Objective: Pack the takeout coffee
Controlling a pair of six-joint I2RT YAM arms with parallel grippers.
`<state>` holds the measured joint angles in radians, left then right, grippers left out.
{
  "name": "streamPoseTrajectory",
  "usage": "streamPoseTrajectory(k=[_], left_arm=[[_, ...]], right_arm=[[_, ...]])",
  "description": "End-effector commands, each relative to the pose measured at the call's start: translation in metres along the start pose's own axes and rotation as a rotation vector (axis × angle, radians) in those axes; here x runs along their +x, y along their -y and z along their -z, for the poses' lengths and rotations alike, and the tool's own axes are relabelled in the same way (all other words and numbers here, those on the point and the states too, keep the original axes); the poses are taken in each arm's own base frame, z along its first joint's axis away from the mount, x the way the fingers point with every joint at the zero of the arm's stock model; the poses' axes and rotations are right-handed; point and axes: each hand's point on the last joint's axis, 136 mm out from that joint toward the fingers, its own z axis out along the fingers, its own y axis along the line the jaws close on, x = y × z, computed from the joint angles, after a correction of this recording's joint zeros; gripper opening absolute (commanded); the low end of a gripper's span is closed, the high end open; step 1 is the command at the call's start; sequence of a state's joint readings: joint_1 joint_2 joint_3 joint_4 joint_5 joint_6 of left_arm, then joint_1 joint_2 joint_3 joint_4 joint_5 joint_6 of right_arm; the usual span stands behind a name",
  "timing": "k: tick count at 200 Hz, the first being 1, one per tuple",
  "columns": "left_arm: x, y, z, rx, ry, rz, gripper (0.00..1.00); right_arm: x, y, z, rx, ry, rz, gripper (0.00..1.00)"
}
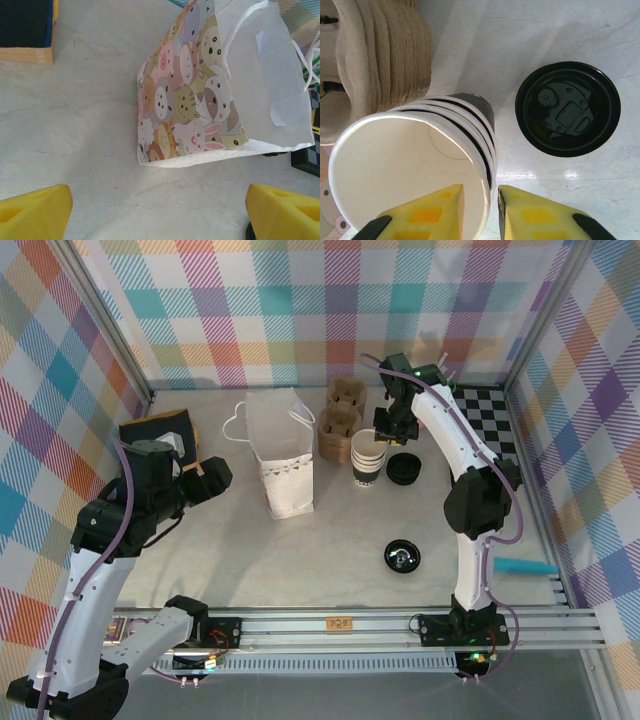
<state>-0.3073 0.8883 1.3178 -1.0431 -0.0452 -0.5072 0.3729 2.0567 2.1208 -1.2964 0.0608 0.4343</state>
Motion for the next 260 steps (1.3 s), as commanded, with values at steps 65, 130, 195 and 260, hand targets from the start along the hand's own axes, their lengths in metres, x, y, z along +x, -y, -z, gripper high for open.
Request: streamPoseTrajectory(k=[65,130,195,260], left_arm=[[-0.002,0.004,0.001,0.013,0.012,-0.020,0.89],[-0.005,0.005,0.001,0.015,0.016,-0.023,0.89],[-0.015,0.012,0.007,0.027,0.041,-0.045,0.89],[-0.020,0.017,0.011,0.044,0.047,-0.059,0.89]], right_arm=[[0.003,-0.001,-0.015,0.014,-0.034,-0.015,0.29],[0.002,-0.003,-0.009,0.000,-0.019,-0.014,0.14],[-0.002,-0.008,0.013,-0.026,0.012,-0.013,0.06],[-0.004,-0.009,0.038,-0.046,0.054,-0.003,0.04]])
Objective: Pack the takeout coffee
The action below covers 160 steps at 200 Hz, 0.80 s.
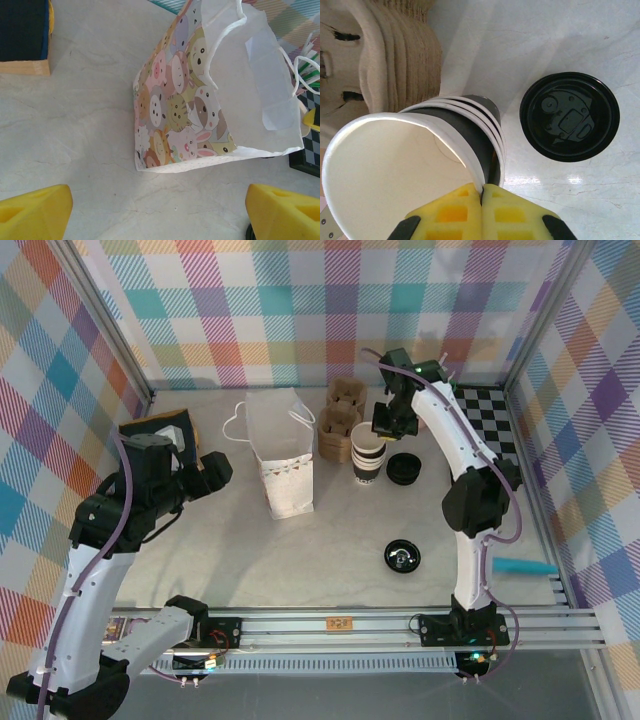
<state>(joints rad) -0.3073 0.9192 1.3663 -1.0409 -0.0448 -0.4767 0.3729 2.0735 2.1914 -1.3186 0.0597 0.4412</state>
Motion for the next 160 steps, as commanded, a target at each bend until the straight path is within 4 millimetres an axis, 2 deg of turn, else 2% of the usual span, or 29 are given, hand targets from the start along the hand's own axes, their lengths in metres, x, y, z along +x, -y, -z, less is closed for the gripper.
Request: streamPoseTrajectory(k=[1,22,44,78,105,128,160], left_arm=[[-0.010,0.009,0.008,0.031,0.032,-0.029,0.89],[-0.011,0.012,0.008,0.038,0.031,-0.034,0.89],[-0.015,0.015,0.009,0.048,0.036,-0.042,0.89],[-0.026,0.023,0.015,0.065,0.054,-0.057,0.89],[-0.037,0.032,0.024,0.091,0.078,-0.071,0.89],[-0.043,0.044,0.032,0.140,0.088,-0.089,0.89],[-0.047,0.065,0.037,0.213,0.068,-0.133,0.88]], right_arm=[[0.004,-0.004,0.027,-0.030,0.026,0.003,0.04],[0.006,-0.004,0.027,-0.030,0.014,-0.001,0.04],[0.003,-0.005,0.037,-0.039,0.049,-0.006,0.04],[-0.004,-0.007,0.065,-0.052,0.103,0.002,0.04],[-0.002,-0.007,0.093,-0.071,0.144,0.005,0.04],[0.011,-0.003,0.116,-0.077,0.162,0.024,0.04],[0.047,0.004,0.136,-0.074,0.144,0.081,0.04]])
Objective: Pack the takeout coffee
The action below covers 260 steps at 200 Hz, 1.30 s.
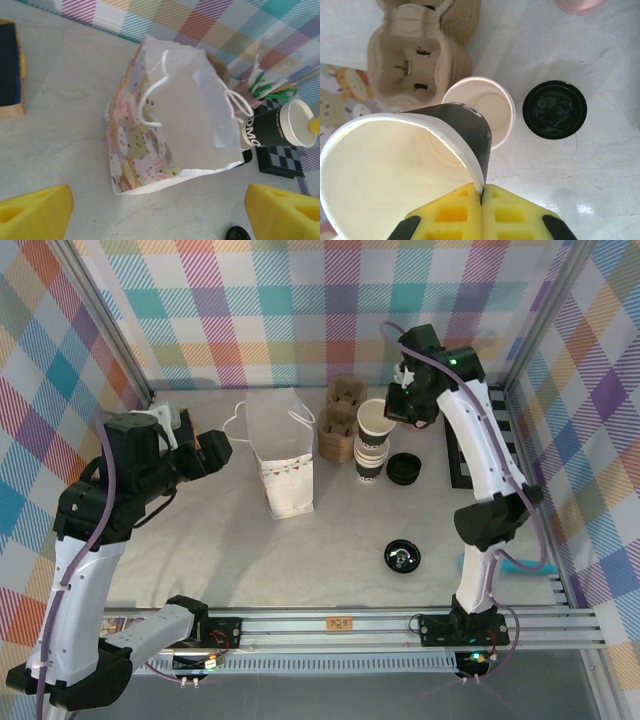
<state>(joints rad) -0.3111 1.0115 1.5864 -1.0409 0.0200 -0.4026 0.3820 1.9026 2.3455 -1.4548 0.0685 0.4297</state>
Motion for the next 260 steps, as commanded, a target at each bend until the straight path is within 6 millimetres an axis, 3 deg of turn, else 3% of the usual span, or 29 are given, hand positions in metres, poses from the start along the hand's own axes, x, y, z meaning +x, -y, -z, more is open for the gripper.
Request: streamPoseTrajectory(k=[1,31,51,91,126,164,221,260], left_arm=[[-0.007,0.024,0.006,0.091,-0.005,-0.058,0.88],[-0.012,0.058,0.009,0.139,-0.018,-0.170,0.85],[-0.006,0.090,0.005,0.169,-0.047,-0.273,0.86],[0.025,0.148,-0.008,0.264,-0.108,-0.352,0.86],[0.070,0.180,-0.019,0.314,-0.186,-0.382,0.85],[0.106,0.182,-0.031,0.317,-0.233,-0.352,0.85],[0.124,0.160,-0.036,0.274,-0.255,-0.331,0.85],[0.127,0.149,-0.038,0.246,-0.249,-0.330,0.85]], right_arm=[[0.033,0.003,0.031,-0.002,-0.026,0.054,0.04],[0.069,0.005,0.038,-0.032,-0.069,0.062,0.04],[0.095,0.006,0.024,-0.052,-0.123,0.054,0.04],[0.136,0.016,-0.019,-0.051,-0.184,0.013,0.04],[0.147,0.026,-0.049,-0.022,-0.183,-0.022,0.03],[0.149,0.033,-0.083,0.024,-0.187,-0.053,0.04],[0.146,0.043,-0.104,0.095,-0.186,-0.058,0.12],[0.150,0.045,-0.116,0.115,-0.211,-0.065,0.11]])
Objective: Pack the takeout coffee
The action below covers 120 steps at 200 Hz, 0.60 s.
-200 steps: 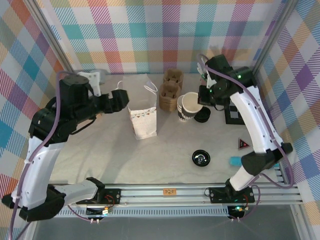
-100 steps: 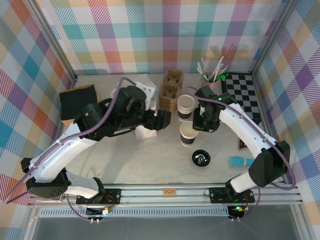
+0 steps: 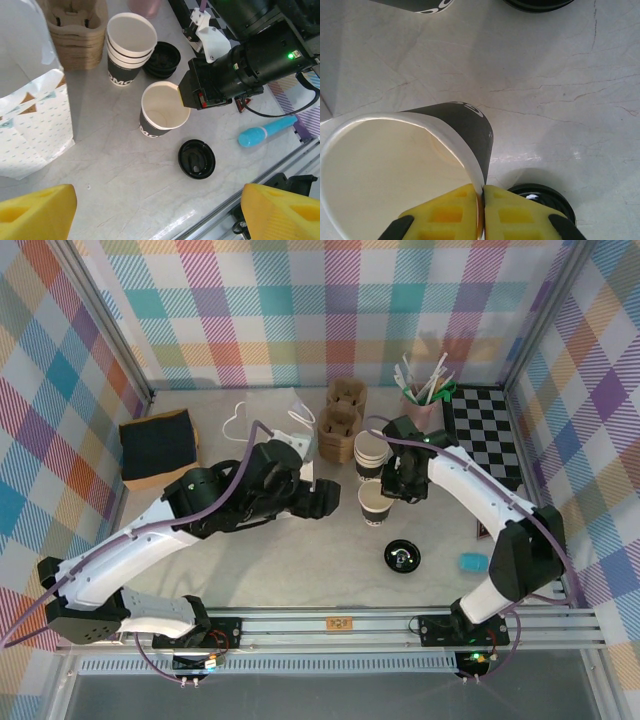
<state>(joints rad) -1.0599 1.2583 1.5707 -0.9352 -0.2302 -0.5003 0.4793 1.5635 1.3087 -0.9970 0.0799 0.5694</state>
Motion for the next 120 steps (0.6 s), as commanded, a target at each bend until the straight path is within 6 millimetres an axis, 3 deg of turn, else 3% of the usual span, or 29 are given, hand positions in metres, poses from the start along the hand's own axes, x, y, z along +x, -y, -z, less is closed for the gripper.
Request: streamPoseTrajectory(k=[1,52,120], left_arm=[[-0.003,-0.002,0.005,-0.002,0.034,0.019,0.85],[0.000,-0.006,0.004,-0.017,0.033,0.019,0.85],[0.000,-0.011,0.006,-0.035,0.039,0.010,0.85]], right_arm=[[-0.002,-0.001,-0.005,0.010,0.008,-0.013,0.11],[0.002,0.000,-0.017,0.012,-0.012,-0.018,0.13],[0.004,0.006,-0.010,0.034,-0.003,-0.017,0.34]])
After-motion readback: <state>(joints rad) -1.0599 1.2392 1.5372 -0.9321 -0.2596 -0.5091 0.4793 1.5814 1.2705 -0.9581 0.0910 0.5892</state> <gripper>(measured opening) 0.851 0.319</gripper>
